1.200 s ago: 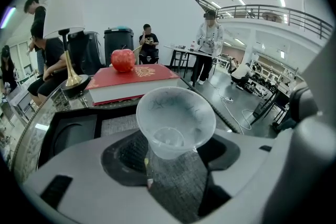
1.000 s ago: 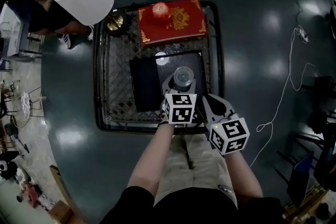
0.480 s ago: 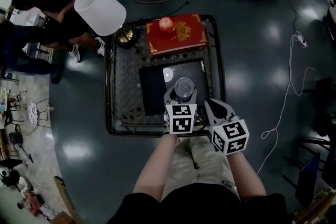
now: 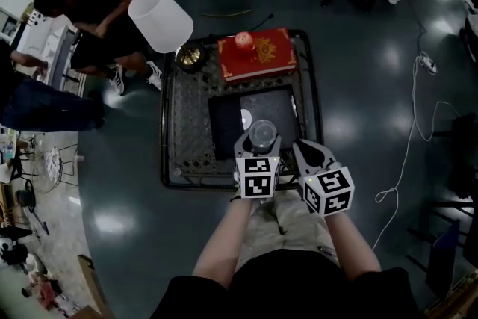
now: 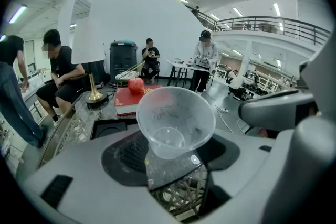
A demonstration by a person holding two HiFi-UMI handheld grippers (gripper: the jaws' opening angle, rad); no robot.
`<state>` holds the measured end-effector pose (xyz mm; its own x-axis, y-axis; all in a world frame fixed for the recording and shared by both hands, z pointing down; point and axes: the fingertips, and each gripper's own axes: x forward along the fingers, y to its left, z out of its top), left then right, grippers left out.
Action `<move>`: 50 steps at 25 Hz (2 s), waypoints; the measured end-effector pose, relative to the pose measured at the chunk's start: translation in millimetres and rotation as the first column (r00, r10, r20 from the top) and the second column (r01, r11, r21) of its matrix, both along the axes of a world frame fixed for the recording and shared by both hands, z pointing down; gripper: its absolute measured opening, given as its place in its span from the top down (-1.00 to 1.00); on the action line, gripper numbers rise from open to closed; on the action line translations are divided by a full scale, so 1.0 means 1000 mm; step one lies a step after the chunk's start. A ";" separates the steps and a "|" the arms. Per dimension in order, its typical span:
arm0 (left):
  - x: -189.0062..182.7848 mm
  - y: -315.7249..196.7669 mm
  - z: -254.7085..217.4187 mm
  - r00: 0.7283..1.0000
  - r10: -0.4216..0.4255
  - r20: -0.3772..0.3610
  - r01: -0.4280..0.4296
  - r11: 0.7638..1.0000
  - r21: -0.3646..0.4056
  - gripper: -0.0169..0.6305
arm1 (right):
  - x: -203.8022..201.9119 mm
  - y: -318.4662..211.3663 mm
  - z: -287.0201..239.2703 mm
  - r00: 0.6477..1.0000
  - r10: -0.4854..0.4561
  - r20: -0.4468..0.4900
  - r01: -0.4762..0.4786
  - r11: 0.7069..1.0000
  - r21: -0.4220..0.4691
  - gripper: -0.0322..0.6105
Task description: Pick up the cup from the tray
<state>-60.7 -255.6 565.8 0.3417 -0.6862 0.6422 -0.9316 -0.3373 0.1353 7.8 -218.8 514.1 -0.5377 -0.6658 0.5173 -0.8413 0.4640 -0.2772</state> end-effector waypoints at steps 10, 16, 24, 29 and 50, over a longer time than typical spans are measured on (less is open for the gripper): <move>-0.011 0.037 -0.019 1.000 -0.019 -0.010 0.019 1.000 0.013 0.08 | -0.014 0.023 -0.012 0.998 -0.062 -0.017 0.062 0.998 0.033 0.87; -0.018 0.056 -0.033 0.999 -0.024 -0.027 0.025 0.999 0.027 0.08 | -0.024 0.033 -0.017 0.995 -0.092 -0.028 0.093 0.994 0.052 0.87; -0.030 0.076 -0.048 0.999 -0.032 -0.030 0.033 0.998 0.044 0.08 | -0.030 0.050 -0.026 0.992 -0.120 -0.041 0.123 0.989 0.080 0.87; -0.040 0.087 -0.054 0.999 -0.043 -0.030 0.044 0.998 0.054 0.08 | -0.032 0.059 -0.028 0.989 -0.134 -0.057 0.139 0.986 0.094 0.87; -0.056 0.106 -0.057 0.996 -0.081 -0.049 0.083 0.995 0.055 0.08 | -0.039 0.078 -0.026 0.982 -0.172 -0.076 0.179 0.979 0.098 0.87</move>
